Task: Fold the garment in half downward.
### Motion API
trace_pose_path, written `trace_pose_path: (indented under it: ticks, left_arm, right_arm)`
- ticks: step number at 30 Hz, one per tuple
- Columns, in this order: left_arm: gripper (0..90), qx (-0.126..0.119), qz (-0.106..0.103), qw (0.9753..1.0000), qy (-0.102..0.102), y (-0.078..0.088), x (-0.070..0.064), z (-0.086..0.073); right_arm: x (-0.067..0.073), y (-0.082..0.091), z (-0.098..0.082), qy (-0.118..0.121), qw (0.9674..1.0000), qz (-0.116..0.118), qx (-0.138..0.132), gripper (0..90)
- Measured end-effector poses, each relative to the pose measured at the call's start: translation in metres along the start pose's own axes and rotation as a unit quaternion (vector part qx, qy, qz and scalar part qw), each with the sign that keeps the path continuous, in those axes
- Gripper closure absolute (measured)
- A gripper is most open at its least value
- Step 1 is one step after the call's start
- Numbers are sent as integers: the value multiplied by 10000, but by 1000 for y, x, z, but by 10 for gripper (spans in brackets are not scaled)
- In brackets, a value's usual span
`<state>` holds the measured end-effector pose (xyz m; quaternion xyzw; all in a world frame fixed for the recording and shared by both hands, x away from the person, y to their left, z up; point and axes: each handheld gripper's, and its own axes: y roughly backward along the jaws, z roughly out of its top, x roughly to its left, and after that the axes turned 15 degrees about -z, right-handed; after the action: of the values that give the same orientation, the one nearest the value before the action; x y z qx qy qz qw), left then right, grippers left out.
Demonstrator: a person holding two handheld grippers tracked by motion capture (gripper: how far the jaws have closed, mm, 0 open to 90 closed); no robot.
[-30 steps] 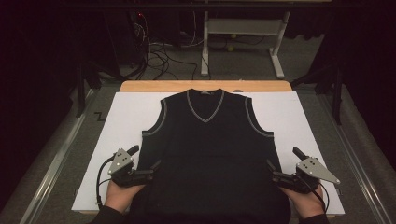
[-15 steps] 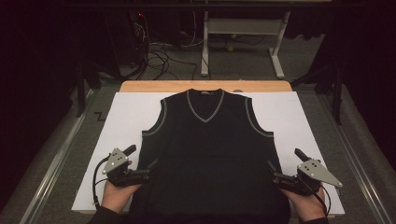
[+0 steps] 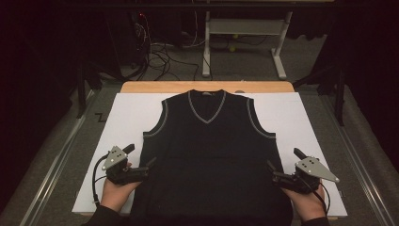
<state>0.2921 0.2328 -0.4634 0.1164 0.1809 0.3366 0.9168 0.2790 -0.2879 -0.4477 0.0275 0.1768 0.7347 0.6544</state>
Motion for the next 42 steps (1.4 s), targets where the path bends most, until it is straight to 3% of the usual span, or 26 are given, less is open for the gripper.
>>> trace_pose_path:
  ticks: [5, 8, 12, 13, 15, 19, 23, 24, 27, 28, 29, 32, 35, 36, 38, 42]
  left_arm:
    - [0, 165, 76, 9998, 26, 0, 2, 2]
    - [0, 239, 208, 9992, 226, -2, 7, 1]
    - [0, 625, 391, 9971, 191, -11, 13, 2]
    - [0, 742, 469, 9957, 311, -15, 18, 2]
    - [4, 767, 464, 9953, 371, -16, 20, 1]
    - [4, 1211, 455, 9898, 603, -26, 27, -1]
    - [4, 1361, 465, 9868, 738, -27, 26, -1]
    - [5, 1493, 597, 9839, 775, -29, 26, 0]
    - [75, 1567, 679, 9818, 825, -29, 27, 0]
    - [110, 1618, 669, 9805, 895, -30, 28, -1]
    - [131, 1774, 664, 9776, 920, -32, 29, -1]
    - [162, 1956, 877, 9740, 731, -36, 26, 0]
    - [238, 1922, 897, 9745, 729, -35, 25, -1]
    - [295, 1901, 847, 9755, 707, -32, 25, -1]
    - [371, 1891, 796, 9762, 707, -32, 25, -1]
    - [438, 1880, 693, 9772, 706, -33, 24, -1]
  right_arm:
    - [0, -11, 4, 88, 9999, -48, 118, 14]
    - [-1, -17, 4, 20, 9997, -53, 244, 14]
    - [-2, -22, 5, 42, 9994, -63, 331, 15]
    - [-2, -25, 6, 9, 9993, -70, 380, 21]
    - [-2, -27, 6, 9, 9991, -63, 415, 21]
    - [0, -38, 9, 84, 9981, -30, 602, 30]
    - [2, -47, 9, 140, 9963, 15, 843, 73]
    - [1, -50, 9, 119, 9955, 43, 941, 99]
    - [-1, -54, 7, 102, 9940, 13, 1090, 130]
    - [-2, -58, 5, 83, 9914, 17, 1303, 160]
    - [-2, -57, 4, 86, 9908, -20, 1350, 177]
    - [-2, -56, 2, 64, 9895, 6, 1445, 244]
    - [-3, -56, 1, 59, 9875, 59, 1573, 299]
    - [-6, -54, -2, -27, 9855, 56, 1695, 331]
    - [-8, -52, -4, -38, 9846, 13, 1748, 365]
    - [-15, -50, -8, -43, 9826, 5, 1855, 406]
